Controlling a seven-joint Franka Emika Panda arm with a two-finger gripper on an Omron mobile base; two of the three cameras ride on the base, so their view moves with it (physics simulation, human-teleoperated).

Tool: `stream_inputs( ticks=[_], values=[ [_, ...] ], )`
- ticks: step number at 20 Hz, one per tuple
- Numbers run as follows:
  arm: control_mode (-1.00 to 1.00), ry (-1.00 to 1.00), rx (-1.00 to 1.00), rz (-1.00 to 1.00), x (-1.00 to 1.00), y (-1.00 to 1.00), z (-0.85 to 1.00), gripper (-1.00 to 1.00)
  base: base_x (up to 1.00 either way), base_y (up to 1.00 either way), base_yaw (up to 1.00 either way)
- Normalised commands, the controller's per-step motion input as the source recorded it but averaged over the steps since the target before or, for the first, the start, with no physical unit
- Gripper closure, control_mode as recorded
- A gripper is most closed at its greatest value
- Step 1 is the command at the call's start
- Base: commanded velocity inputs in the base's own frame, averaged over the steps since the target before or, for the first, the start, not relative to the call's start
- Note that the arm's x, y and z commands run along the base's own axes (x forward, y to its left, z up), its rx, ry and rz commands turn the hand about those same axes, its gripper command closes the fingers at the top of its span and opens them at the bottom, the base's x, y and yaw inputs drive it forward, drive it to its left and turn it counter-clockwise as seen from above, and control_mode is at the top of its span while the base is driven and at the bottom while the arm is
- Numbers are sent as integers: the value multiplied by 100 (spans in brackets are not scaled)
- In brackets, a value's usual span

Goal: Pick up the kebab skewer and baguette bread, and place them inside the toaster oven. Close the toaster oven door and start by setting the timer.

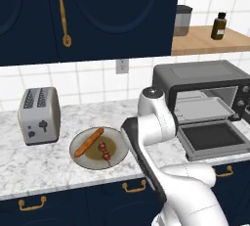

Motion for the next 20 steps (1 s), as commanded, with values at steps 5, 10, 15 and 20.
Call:
stream_inputs(
  ticks=[5,10,15,20],
  values=[
    [-100,29,2,4,30,85,-59,-100,0,0,0],
    [-100,30,0,6,51,57,-63,-100,0,0,0],
    [-100,13,0,8,76,42,-44,-100,0,0,0],
    [-100,7,0,1,37,25,-40,-100,0,0,0]
  ],
)
